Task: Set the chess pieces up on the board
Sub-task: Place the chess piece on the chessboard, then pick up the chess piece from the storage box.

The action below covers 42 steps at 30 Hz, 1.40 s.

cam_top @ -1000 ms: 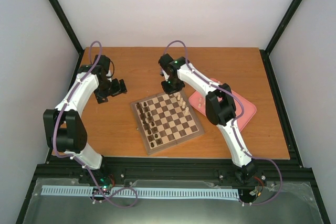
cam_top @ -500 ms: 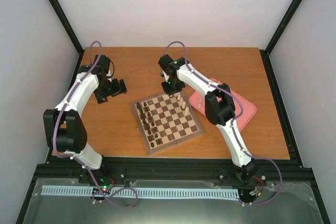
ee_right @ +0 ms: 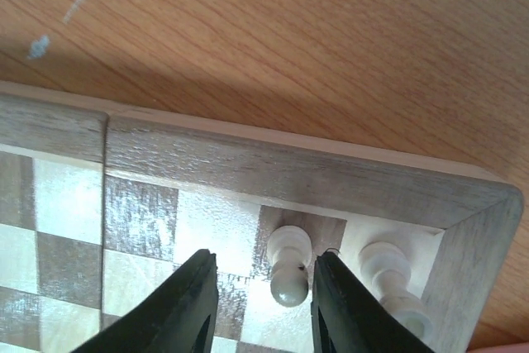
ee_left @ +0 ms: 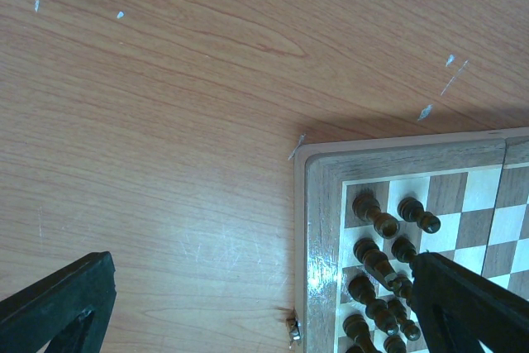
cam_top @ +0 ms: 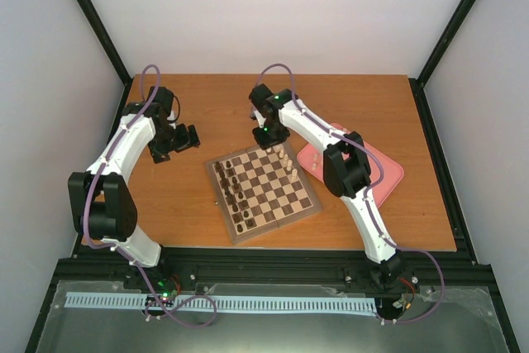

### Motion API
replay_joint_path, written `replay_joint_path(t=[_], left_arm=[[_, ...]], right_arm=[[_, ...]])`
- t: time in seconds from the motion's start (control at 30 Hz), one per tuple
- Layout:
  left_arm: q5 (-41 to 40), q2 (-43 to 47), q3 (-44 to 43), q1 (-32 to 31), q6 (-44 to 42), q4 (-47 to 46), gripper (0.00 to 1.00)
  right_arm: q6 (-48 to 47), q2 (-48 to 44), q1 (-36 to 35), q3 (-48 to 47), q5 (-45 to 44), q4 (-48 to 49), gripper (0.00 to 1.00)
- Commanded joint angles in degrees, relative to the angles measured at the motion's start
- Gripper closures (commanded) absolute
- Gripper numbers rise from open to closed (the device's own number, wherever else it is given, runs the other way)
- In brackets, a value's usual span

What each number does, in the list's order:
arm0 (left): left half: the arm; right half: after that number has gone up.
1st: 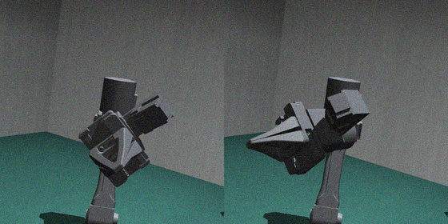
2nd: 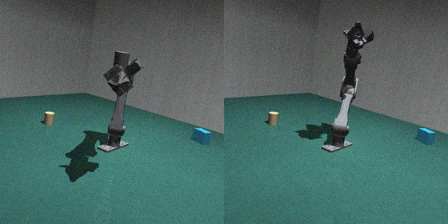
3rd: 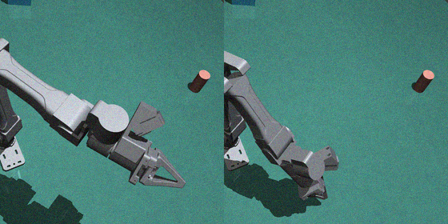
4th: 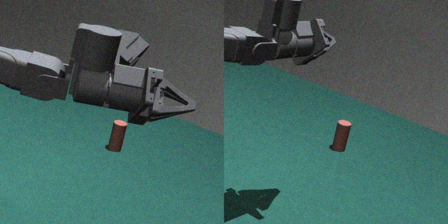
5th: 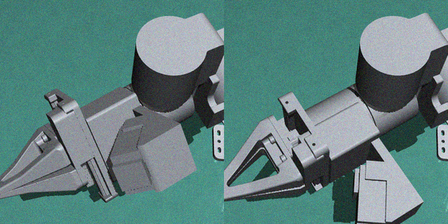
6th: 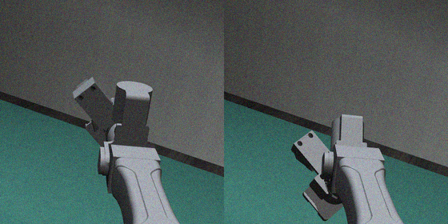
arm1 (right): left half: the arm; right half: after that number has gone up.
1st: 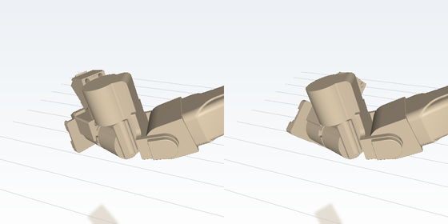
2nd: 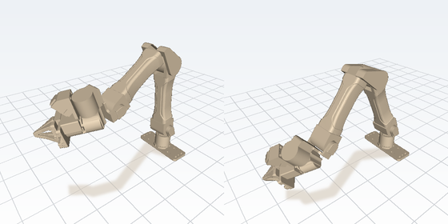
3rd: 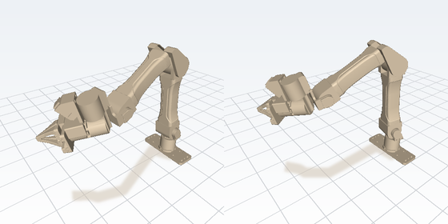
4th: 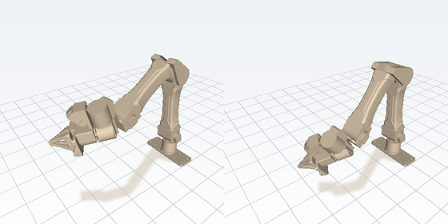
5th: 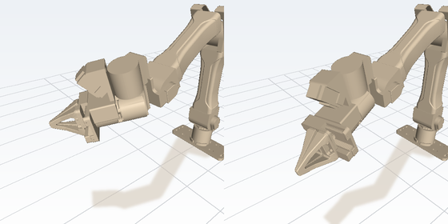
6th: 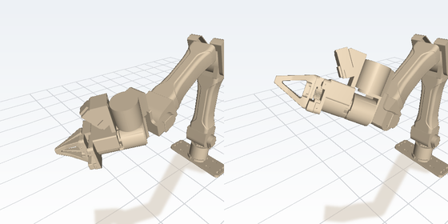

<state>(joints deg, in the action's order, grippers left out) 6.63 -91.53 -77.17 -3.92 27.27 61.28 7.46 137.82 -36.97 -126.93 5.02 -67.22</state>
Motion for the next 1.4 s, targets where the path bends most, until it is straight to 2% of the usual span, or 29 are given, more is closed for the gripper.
replay_joint_path(t=[0.0,0.1,0.2,0.33,0.5,0.67,0.9,1.37], left_arm=[[-0.22,1.34,-0.70,-0.36,0.87,-0.27,0.00],[-0.10,1.26,-0.71,-0.37,0.78,-0.28,0.00],[-0.01,0.99,-0.83,-0.35,0.57,-0.28,0.00],[0.24,0.83,-1.28,-0.31,0.46,-0.28,0.00],[0.55,0.28,-1.74,-0.37,0.25,-0.33,0.00],[0.96,-0.31,-1.99,-0.37,0.33,-0.54,0.00],[1.56,-1.08,-2.35,-0.35,0.57,-0.46,0.00],[1.36,-1.34,-2.29,-0.33,1.64,-0.77,0.00]], right_arm=[[-0.68,-5.64,-0.56,-2.85,0.91,0.14,0.65],[-0.16,-9.22,-0.49,-3.15,-2.08,0.56,0.56],[0.39,-12.38,-0.27,-2.25,-6.05,0.04,0.52],[2.66,-16.97,2.80,5.49,-9.63,-0.84,0.55],[2.95,-23.10,9.06,22.21,-7.81,2.26,0.59],[0.89,-24.39,11.84,30.69,-7.24,4.24,0.60],[0.97,-21.94,12.66,33.82,-6.18,7.03,0.62],[0.26,-17.39,14.46,31.80,-5.52,8.85,0.62]])
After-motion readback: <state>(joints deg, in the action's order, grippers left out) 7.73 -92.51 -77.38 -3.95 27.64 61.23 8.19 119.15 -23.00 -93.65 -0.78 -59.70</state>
